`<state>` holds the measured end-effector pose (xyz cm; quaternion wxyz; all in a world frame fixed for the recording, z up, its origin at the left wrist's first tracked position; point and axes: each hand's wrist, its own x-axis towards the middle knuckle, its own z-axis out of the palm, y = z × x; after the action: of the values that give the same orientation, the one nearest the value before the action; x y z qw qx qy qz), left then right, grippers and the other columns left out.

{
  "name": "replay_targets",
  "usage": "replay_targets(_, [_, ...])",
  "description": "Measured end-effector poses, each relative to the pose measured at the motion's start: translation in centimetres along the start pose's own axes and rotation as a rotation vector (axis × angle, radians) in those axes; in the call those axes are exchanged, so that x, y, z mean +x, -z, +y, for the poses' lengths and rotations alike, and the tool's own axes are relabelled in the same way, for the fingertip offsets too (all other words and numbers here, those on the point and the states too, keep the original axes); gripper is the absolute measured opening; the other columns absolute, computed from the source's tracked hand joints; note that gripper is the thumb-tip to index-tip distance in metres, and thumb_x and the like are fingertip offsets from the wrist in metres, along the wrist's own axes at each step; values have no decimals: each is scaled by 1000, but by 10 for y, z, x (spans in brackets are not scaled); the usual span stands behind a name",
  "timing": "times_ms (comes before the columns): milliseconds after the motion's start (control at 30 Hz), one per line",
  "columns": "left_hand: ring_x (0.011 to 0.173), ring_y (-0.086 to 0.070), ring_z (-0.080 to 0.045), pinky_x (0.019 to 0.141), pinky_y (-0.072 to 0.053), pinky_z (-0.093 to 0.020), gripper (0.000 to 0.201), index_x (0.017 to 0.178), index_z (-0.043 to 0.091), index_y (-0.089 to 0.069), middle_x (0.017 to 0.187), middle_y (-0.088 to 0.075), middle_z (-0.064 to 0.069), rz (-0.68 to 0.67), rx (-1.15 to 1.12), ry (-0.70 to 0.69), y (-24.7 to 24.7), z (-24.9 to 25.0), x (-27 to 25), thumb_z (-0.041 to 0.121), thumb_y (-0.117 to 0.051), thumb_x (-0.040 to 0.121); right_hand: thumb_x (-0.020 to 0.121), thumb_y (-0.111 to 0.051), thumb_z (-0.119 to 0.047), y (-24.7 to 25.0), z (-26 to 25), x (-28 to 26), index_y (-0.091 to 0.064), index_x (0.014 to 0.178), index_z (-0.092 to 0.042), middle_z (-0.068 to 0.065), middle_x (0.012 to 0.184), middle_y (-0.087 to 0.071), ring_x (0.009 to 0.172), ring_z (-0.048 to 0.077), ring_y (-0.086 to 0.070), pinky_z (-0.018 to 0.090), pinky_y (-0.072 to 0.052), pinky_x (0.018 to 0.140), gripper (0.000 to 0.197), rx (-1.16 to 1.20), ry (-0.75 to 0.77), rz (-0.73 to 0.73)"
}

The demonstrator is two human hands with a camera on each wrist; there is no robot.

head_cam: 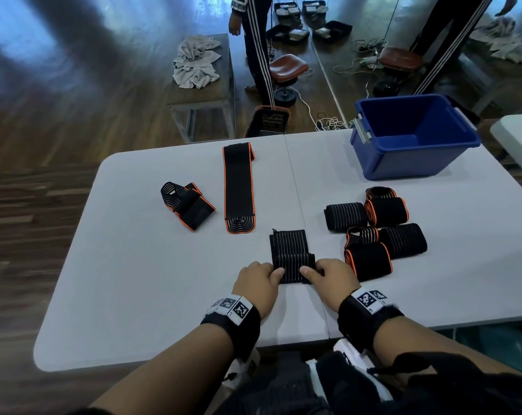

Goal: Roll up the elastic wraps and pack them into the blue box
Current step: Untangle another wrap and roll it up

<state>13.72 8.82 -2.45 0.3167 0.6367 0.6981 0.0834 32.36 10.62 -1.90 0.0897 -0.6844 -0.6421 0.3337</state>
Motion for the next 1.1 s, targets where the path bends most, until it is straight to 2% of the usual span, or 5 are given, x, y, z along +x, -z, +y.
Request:
replay_targets(167, [70, -59, -23, 62, -44, -30, 50, 58, 18, -54, 63, -58, 0, -14, 10, 74, 8, 7, 7, 51, -50, 96, 89, -65, -44, 0, -11, 7, -55, 65, -8, 8, 60, -55, 55, 21, -52, 35, -46, 57, 44, 27, -99, 57])
replay_targets(467, [96, -52, -22, 81, -47, -36, 35, 91, 24, -52, 98, -56, 2, 94, 54, 74, 26, 6, 16, 50, -72, 79, 67, -83, -38, -1, -26, 19, -46, 107, -17, 10, 93, -64, 82, 32, -70, 50, -61, 77, 58, 394, -350, -16])
replay_targets(667, [100, -48, -19, 87, -48, -39, 39, 97, 30, -52, 102, -53, 5, 84, 62, 39, 24, -4, 10, 56, -72, 75, 72, -85, -18, 5, -34, 22, -50, 112, -14, 12, 93, -67, 68, 23, -69, 41, -62, 74, 53, 521, -392, 9])
replay_targets(833, [101, -53, -19, 85, -50, -38, 33, 103, 29, -60, 104, -59, 6, 64, 84, -38, 21, -5, 10, 50, -70, 80, 72, -83, -37, 5, -40, 26, -54, 102, -19, 3, 98, -63, 89, 20, -63, 37, -54, 84, 46, 365, -345, 14])
replay_targets(1100, [82, -59, -14, 73, -50, -34, 27, 91, 28, -54, 89, -60, 9, 30, -4, -56, 20, -17, 5, 44, -72, 79, 71, -85, -37, 3, -48, 13, -52, 100, -18, 2, 90, -64, 77, 16, -62, 29, -48, 64, 48, 264, -332, -6])
